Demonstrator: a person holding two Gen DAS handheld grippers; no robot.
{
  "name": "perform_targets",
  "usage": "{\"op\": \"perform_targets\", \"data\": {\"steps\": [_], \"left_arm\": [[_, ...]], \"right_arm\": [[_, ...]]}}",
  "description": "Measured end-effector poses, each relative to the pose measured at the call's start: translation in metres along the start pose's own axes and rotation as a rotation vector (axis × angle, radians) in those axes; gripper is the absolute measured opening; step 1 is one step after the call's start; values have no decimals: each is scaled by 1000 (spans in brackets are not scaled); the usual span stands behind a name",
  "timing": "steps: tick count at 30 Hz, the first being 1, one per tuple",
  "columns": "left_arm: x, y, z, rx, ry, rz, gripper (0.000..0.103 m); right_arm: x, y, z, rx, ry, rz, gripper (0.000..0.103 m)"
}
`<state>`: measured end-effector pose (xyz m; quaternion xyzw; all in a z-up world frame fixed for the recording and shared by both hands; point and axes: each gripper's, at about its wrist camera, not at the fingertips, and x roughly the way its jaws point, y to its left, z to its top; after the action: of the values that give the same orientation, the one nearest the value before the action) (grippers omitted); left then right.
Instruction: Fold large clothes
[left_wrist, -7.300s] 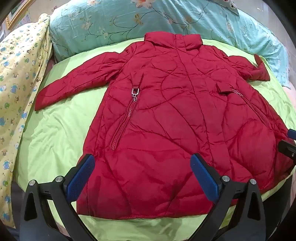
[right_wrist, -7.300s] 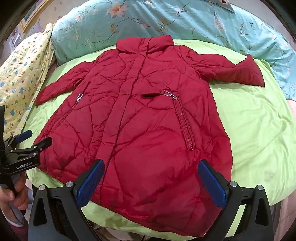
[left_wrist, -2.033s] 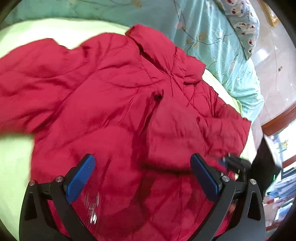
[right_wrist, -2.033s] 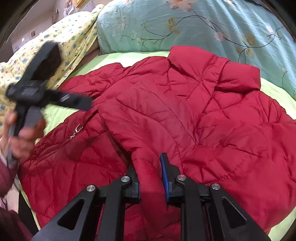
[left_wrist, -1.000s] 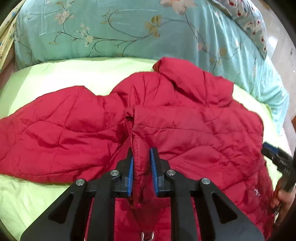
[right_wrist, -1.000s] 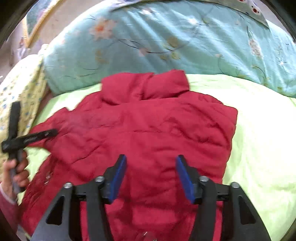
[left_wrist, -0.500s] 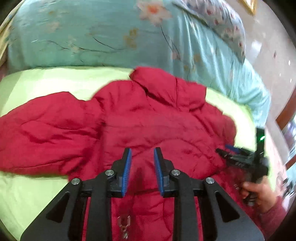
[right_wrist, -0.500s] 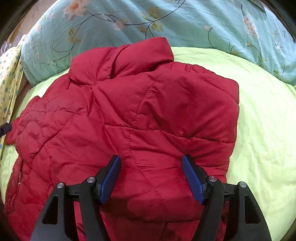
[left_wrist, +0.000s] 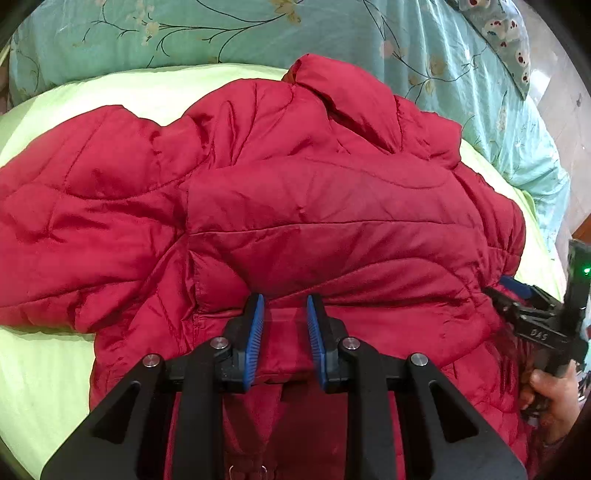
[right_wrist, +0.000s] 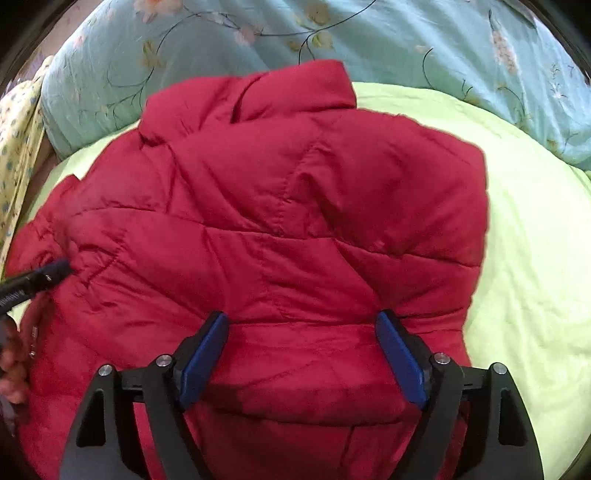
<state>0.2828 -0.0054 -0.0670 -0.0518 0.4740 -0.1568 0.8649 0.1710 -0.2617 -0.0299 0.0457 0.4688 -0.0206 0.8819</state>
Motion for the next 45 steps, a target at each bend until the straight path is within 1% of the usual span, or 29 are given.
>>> {"op": "perform_targets", "data": {"steps": [2, 5, 6, 9, 12, 15, 17, 18, 21, 24, 26, 27, 29, 30, 32, 36, 37, 38, 39, 40, 42, 45], "left_arm": [[-1, 2, -2, -5, -2, -9, 22], [-9, 7, -3, -24, -11, -35, 22], [-11, 9, -3, -33, -12, -44, 22], [-26, 18, -5, -73, -19, -70, 22], [-37, 22, -8, -72, -27, -41, 22], [-56, 30, -15, -91, -51, -17, 22], [-64, 38, -20, -114, -65, -14, 22], [-67, 41, -22, -125, -69, -8, 22], [-80, 57, -30, -165, -86, 4, 22], [-91, 73, -38, -213, -102, 4, 22], [-98, 86, -44, -250, -117, 8, 23], [-102, 94, -47, -275, -124, 10, 24], [-106, 110, -52, -321, -135, 14, 32], [-108, 117, -54, -341, -140, 18, 33], [-111, 131, -59, -375, -145, 28, 34], [-113, 156, -64, -433, -146, 28, 36], [-115, 165, -67, -455, -154, 25, 44], [-116, 171, -69, -470, -164, 33, 56], [-119, 176, -70, -481, -174, 43, 59], [-122, 186, -73, -500, -187, 60, 61], [-123, 200, -76, -535, -196, 66, 61], [-124, 231, -81, -634, -210, 62, 61]], "right_arm": [[1, 3, 1, -8, 6, -12, 88], [2, 0, 2, 4, 8, 17, 94], [3, 0, 4, 3, 21, 26, 95], [2, 2, 9, 8, 38, 34, 99], [-6, 2, 11, 30, 52, 18, 99], [-25, 6, 7, 45, 29, 7, 99], [-41, 8, 5, 61, -14, 43, 99], [-46, 8, 4, 67, -21, 59, 99], [-64, 6, 0, 107, -30, 128, 99], [-80, 1, -5, 145, -37, 165, 99], [-88, 2, -9, 149, -46, 178, 99], [-92, 2, -12, 149, -50, 184, 99], [-98, 3, -16, 151, -44, 196, 99], [-98, 5, -17, 151, -36, 201, 99], [-102, 7, -22, 141, -21, 196, 99], [-109, 20, -32, 81, -42, 188, 99], [-111, 23, -33, 77, -47, 191, 99], [-113, 25, -35, 75, -53, 195, 99], [-115, 27, -37, 74, -59, 198, 99], [-117, 28, -39, 74, -66, 199, 99], [-121, 30, -42, 75, -76, 202, 99], [-125, 31, -45, 85, -82, 218, 99]]}}
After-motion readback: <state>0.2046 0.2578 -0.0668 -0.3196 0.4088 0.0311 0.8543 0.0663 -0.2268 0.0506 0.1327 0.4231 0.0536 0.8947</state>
